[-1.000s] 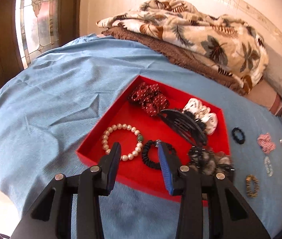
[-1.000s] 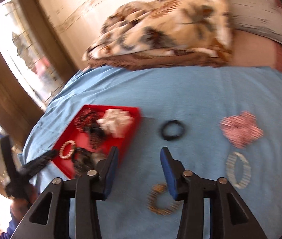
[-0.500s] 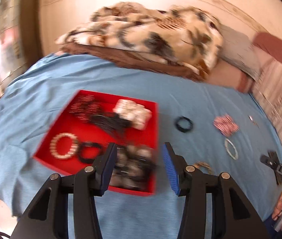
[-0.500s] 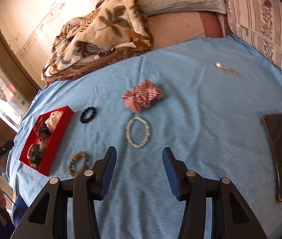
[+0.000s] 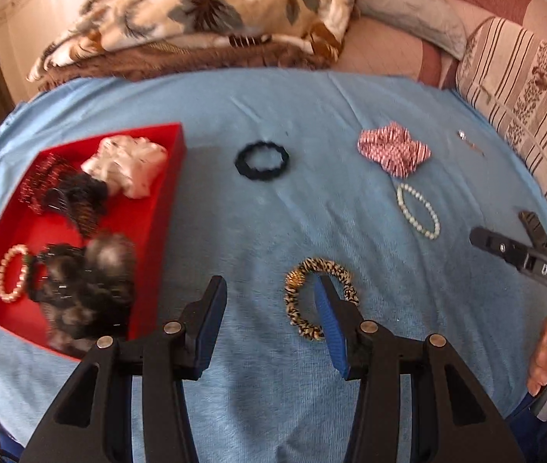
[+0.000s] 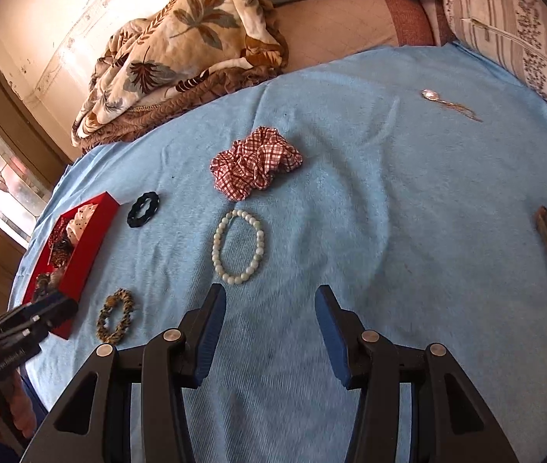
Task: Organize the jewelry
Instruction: 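Grasp the leopard-print scrunchie with left tool while right tool grasps white bead bracelet, then carry the leopard scrunchie and bead bracelet over the red tray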
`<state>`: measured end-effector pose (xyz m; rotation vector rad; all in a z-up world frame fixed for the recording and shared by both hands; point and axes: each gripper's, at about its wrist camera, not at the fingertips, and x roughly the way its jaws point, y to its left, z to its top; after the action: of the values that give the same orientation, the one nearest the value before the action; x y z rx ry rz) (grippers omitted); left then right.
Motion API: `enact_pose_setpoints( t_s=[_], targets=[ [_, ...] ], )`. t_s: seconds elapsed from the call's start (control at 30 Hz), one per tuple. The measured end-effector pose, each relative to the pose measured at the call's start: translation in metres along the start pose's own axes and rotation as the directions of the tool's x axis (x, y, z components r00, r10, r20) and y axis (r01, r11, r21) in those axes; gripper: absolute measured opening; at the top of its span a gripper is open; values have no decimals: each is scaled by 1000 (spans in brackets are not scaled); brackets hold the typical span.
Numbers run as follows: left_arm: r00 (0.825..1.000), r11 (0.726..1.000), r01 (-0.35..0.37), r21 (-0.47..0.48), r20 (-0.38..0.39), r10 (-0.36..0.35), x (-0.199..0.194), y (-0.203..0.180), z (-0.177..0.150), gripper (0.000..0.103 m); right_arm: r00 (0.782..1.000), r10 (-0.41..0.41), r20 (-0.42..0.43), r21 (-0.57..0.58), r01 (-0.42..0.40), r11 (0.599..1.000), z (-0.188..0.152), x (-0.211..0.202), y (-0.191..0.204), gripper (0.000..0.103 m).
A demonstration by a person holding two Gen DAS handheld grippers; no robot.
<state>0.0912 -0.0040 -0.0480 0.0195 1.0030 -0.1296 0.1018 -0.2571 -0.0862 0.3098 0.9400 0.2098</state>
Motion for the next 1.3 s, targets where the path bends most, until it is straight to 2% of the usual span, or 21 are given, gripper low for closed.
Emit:
enact_pose_setpoints(
  t_s=[0.3,0.7,0.73,0.83,0.87,0.9,0.97,1.13,1.3],
  targets=[
    [997,1000,15,13,-74,-14,36,-3,-1,47,1000,-26,-11,-100,25,995,18,34,22,52],
    [999,998,-26,64,-38,29,43,-16,-4,49,990,-139,-5,-198,135,971,24,60,37,52],
    [999,997,-36,67,-32,38,43,-18,-5,49,988,-155,-3,-210,150,966,24,62,39,51],
    [998,996,-56,72,-16,58,43,-23,-7,49,981,-193,3,-232,188,954,23,65,44,37],
    [998,995,-65,72,-9,66,42,-24,-8,46,981,-194,4,-234,190,954,24,65,45,30],
    [999,996,-50,73,-9,51,41,-26,-9,34,981,-195,4,-234,191,953,24,64,45,26],
    [999,995,-34,92,-9,35,37,-33,-11,13,982,-188,0,-240,182,954,23,63,45,8],
    [1000,994,21,111,10,-22,17,-43,-15,12,991,-130,2,-220,127,967,19,49,48,7],
    [996,995,68,79,56,-72,-19,-35,-13,12,995,-92,35,-194,97,976,18,23,52,7]
  ],
)
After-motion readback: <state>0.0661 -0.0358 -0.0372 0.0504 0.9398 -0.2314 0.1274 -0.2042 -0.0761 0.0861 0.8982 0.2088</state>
